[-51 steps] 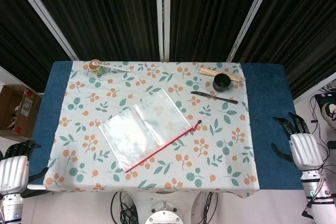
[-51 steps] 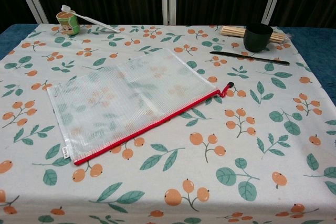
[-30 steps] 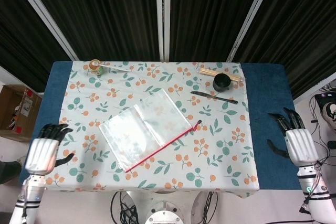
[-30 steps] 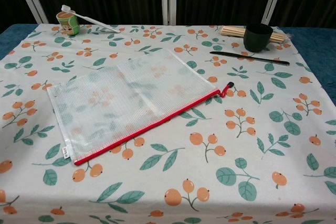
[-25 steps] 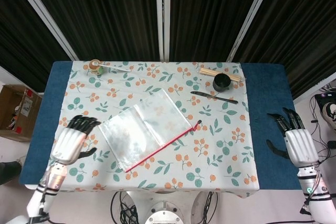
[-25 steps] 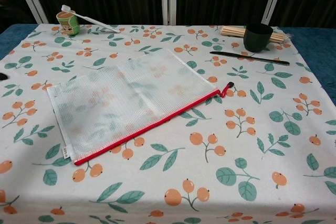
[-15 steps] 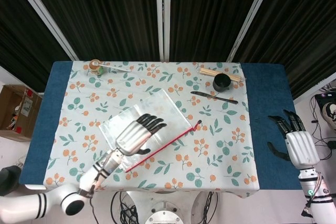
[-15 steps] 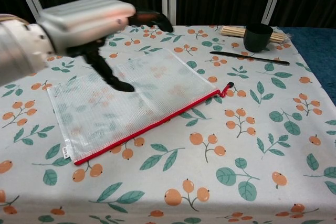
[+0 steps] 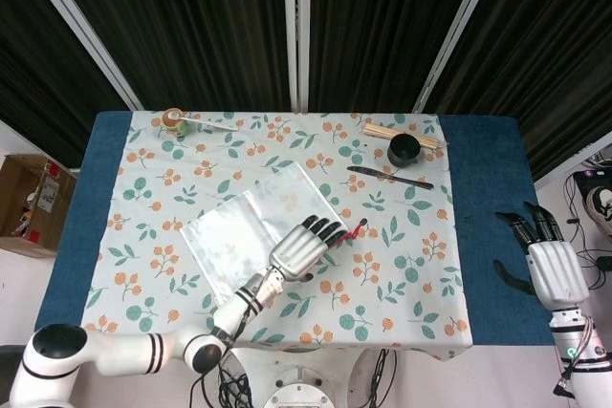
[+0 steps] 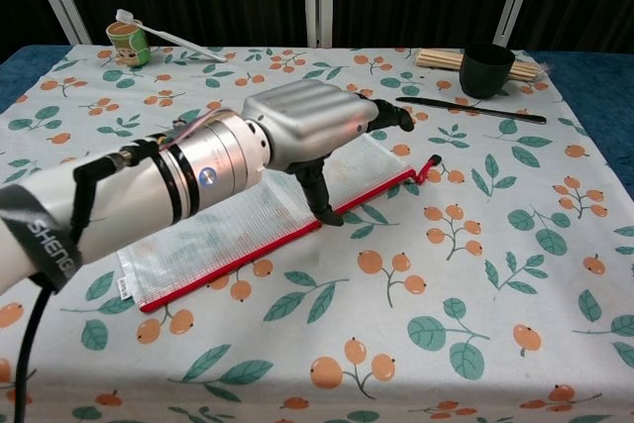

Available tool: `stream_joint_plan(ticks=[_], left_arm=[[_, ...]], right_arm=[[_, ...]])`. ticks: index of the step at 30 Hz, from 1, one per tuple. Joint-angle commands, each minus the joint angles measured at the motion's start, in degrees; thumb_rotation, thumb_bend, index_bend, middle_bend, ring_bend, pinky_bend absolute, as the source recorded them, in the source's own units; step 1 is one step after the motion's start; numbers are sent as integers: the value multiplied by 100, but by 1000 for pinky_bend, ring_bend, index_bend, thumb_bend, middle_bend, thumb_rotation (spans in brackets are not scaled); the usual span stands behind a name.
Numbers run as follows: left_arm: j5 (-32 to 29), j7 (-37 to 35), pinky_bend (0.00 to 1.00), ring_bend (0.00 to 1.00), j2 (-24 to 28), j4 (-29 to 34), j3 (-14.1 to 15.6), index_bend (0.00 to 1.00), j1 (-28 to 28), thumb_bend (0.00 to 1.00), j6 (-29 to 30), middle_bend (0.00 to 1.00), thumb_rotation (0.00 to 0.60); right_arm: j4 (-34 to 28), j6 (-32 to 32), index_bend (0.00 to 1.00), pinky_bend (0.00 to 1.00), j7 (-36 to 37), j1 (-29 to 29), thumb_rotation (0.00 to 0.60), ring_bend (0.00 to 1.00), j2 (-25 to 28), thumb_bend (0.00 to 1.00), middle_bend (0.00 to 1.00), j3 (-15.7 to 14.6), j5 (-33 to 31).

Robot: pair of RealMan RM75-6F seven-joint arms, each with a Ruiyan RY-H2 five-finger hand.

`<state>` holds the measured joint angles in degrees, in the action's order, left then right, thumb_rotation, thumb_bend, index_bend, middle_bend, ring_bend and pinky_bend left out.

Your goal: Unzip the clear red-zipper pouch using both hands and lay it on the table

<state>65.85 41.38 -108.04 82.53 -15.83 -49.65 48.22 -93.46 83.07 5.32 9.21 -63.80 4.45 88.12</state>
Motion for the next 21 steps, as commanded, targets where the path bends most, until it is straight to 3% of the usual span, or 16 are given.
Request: stream_joint_plan(ticks=[1, 21], left_arm=[[-314, 199, 165, 115, -203, -229, 66, 107, -127, 11, 118, 91, 600], [-944, 637, 164, 115, -8, -745, 428, 107, -267, 11, 520, 93, 600]], right_arm=[[13, -16, 191, 71, 16, 2, 600, 35, -5, 195, 205, 0, -13], [-7, -90, 191, 66, -12, 45, 600, 35, -25, 193, 200, 24, -59]])
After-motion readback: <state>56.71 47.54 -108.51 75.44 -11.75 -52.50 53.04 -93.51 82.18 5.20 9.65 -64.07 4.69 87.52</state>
